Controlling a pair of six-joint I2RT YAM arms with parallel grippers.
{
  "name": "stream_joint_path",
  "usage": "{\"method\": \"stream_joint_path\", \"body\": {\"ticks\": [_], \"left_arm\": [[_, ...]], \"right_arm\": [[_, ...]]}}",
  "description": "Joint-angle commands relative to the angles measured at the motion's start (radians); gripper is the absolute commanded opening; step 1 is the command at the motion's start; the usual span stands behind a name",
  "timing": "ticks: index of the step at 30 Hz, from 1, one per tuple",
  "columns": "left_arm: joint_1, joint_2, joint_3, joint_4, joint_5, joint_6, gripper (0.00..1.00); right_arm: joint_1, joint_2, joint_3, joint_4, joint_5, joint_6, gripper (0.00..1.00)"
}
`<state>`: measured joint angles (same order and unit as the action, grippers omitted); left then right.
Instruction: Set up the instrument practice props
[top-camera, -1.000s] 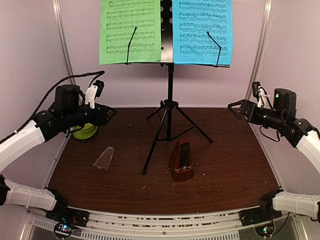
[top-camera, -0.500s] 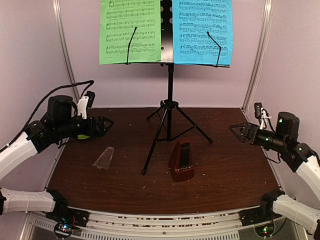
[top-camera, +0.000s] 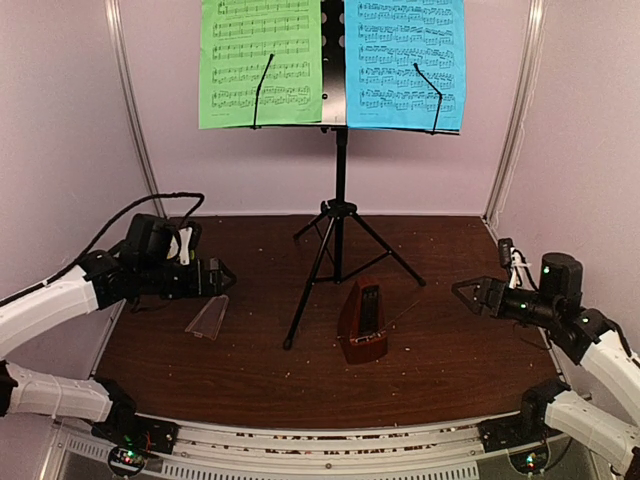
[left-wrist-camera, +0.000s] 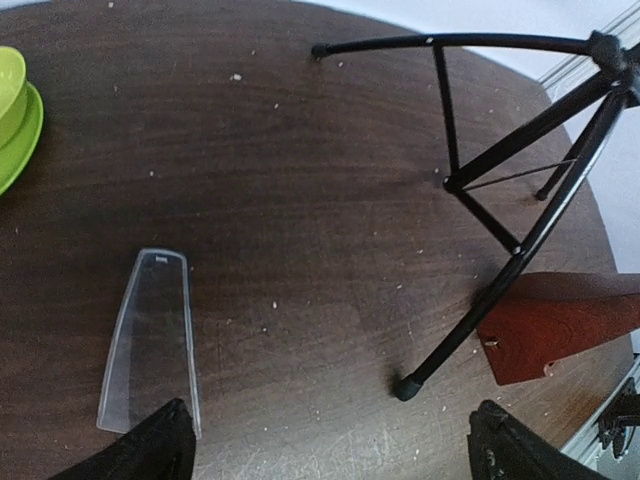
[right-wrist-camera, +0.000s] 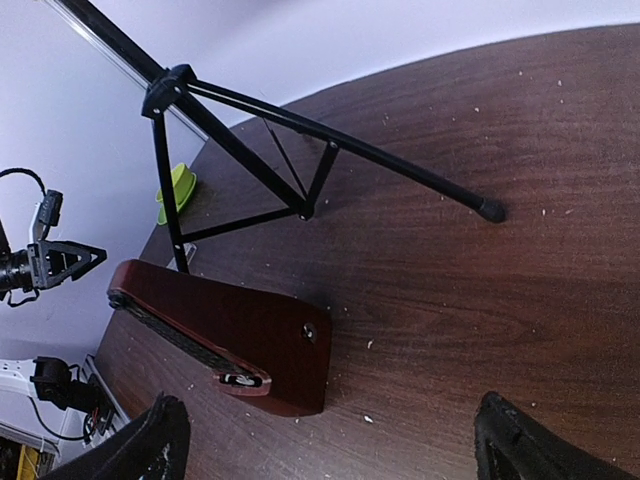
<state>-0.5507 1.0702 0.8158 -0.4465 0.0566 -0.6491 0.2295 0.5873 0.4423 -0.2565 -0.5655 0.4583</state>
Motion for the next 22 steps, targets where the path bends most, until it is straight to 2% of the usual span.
{"method": "stream_joint_path", "body": {"ticks": [1, 8, 22], "left_arm": [[0.005, 0.033, -0.017, 0.004, 0.014, -0.058, 0.98], [0.005, 0.061, -0.074, 0.07, 0.03, -0.089, 0.98], [0.006, 0.09, -0.062, 0.094, 0.024, -0.093, 0.98]], "right_arm": [[-0.003, -0.01, -0.053, 0.042, -0.008, 0.013, 1.0], [-0.002, -0.019, -0.118, 0.075, -0.003, 0.037, 1.0], [-0.002, 0.021, -0.129, 0.098, -0.001, 0.03, 1.0]]}}
